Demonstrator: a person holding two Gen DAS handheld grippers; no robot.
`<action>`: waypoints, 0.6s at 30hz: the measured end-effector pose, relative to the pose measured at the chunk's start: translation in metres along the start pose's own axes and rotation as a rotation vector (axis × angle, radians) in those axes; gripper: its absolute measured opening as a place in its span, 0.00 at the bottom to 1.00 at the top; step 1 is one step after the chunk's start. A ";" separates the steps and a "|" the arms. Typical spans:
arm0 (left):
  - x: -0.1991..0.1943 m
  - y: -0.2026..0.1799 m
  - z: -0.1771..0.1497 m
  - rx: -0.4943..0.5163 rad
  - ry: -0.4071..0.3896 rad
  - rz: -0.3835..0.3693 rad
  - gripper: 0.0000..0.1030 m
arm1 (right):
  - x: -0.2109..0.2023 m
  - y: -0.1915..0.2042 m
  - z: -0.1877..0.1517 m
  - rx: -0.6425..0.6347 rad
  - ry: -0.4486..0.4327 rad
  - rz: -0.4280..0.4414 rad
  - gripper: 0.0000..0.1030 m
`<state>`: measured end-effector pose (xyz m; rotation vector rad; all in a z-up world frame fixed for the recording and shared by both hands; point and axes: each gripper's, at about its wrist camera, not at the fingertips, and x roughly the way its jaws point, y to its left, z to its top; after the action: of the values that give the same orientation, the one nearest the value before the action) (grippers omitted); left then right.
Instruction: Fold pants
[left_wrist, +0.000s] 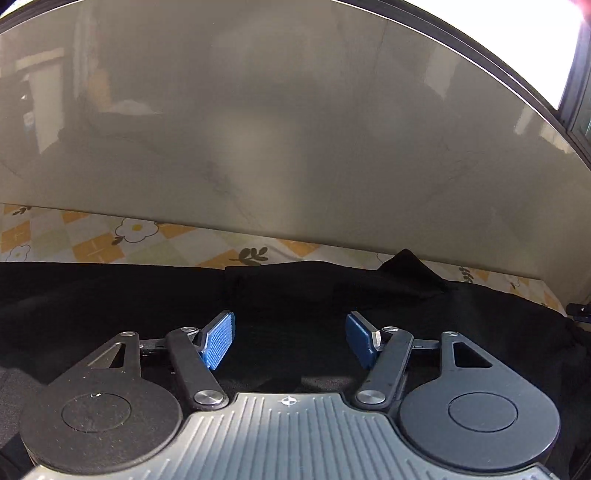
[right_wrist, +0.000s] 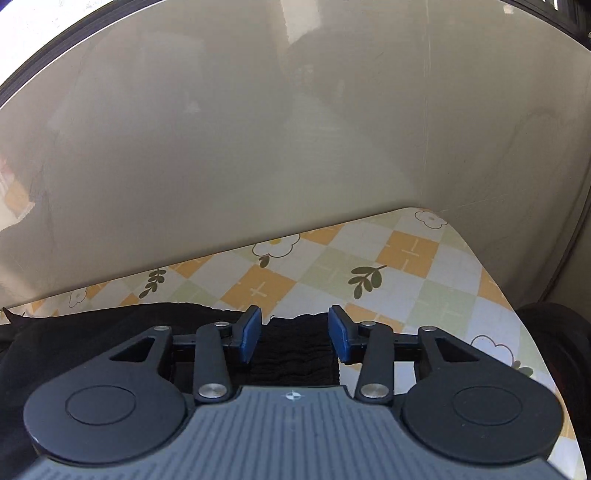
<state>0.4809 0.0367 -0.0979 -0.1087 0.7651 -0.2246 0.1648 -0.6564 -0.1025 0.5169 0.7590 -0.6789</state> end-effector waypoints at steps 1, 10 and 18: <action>0.006 0.000 -0.003 0.001 0.017 0.002 0.64 | 0.006 0.001 -0.001 0.002 0.032 -0.001 0.48; 0.020 -0.005 -0.022 0.074 0.062 0.014 0.62 | -0.001 0.007 -0.029 -0.111 0.166 0.084 0.48; 0.034 -0.005 -0.022 0.084 0.081 0.032 0.62 | 0.023 0.014 -0.012 -0.072 0.177 0.041 0.53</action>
<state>0.4885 0.0228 -0.1360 -0.0085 0.8360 -0.2318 0.1815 -0.6473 -0.1248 0.5297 0.9334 -0.5700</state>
